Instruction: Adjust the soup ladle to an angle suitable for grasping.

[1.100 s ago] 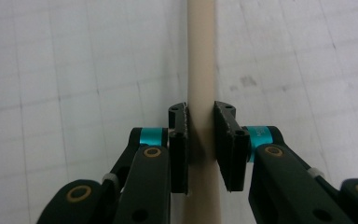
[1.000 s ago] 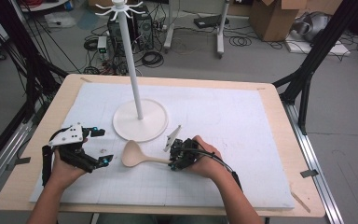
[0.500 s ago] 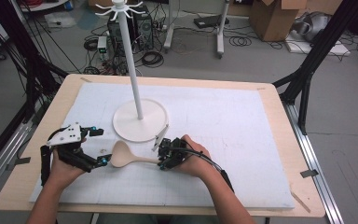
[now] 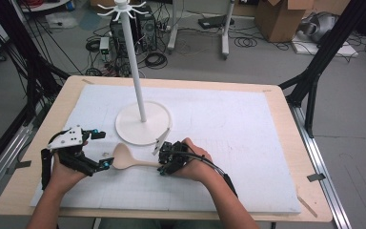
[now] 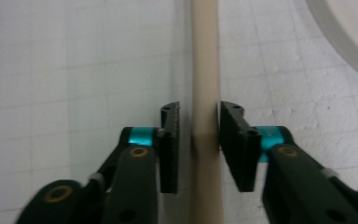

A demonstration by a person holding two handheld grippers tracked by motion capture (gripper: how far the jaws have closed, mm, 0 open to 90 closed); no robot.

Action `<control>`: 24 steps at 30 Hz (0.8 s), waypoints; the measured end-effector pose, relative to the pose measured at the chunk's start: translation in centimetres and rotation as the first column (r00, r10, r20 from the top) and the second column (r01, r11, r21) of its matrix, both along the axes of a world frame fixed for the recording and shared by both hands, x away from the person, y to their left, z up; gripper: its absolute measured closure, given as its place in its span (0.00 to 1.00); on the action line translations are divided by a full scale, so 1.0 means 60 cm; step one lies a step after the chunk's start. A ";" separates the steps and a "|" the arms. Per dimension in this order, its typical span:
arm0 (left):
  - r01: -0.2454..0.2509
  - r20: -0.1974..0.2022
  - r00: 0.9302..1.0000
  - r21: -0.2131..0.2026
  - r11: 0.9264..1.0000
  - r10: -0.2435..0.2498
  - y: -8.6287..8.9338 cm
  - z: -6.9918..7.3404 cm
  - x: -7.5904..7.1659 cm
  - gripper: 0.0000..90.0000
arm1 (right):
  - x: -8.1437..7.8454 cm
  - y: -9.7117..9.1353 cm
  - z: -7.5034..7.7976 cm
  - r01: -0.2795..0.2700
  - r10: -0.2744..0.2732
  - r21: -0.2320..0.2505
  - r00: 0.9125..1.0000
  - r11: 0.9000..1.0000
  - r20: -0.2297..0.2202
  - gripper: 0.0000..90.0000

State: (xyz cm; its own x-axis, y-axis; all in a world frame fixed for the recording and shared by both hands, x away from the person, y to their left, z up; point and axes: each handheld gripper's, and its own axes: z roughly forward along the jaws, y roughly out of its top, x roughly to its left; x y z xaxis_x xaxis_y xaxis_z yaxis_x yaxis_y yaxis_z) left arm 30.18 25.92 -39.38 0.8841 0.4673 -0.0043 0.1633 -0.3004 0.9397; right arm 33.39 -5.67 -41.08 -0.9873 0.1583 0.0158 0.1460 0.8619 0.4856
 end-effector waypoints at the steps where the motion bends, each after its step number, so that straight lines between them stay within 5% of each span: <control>1: 0.001 0.000 1.000 -0.001 1.000 -0.001 0.000 0.000 0.000 0.02 | 0.000 -0.002 0.002 0.007 -0.007 0.002 1.000 1.000 -0.001 0.68; 6: -0.001 0.001 1.000 -0.005 1.000 0.001 0.002 0.001 -0.001 0.02 | -0.001 -0.026 0.016 0.054 -0.054 0.063 0.999 0.997 0.002 0.59; 10: 0.000 0.001 1.000 -0.004 1.000 0.000 0.002 0.001 -0.002 0.02 | -0.006 -0.072 0.034 0.132 -0.133 0.141 0.991 0.981 -0.004 0.57; 14: 0.000 0.001 1.000 -0.004 1.000 0.000 0.002 0.002 -0.002 0.02 | -0.013 -0.103 0.043 0.164 -0.168 0.167 0.986 0.972 0.013 0.52; 21: 0.004 -0.001 1.000 -0.002 1.000 -0.004 0.000 0.001 -0.002 0.02 | -0.034 -0.172 0.060 0.262 -0.279 0.196 0.958 0.945 0.066 0.34; 24: 0.002 -0.002 1.000 0.000 1.000 -0.002 0.001 0.002 -0.002 0.02 | -0.043 -0.205 0.067 0.295 -0.324 0.258 0.942 0.920 0.080 0.27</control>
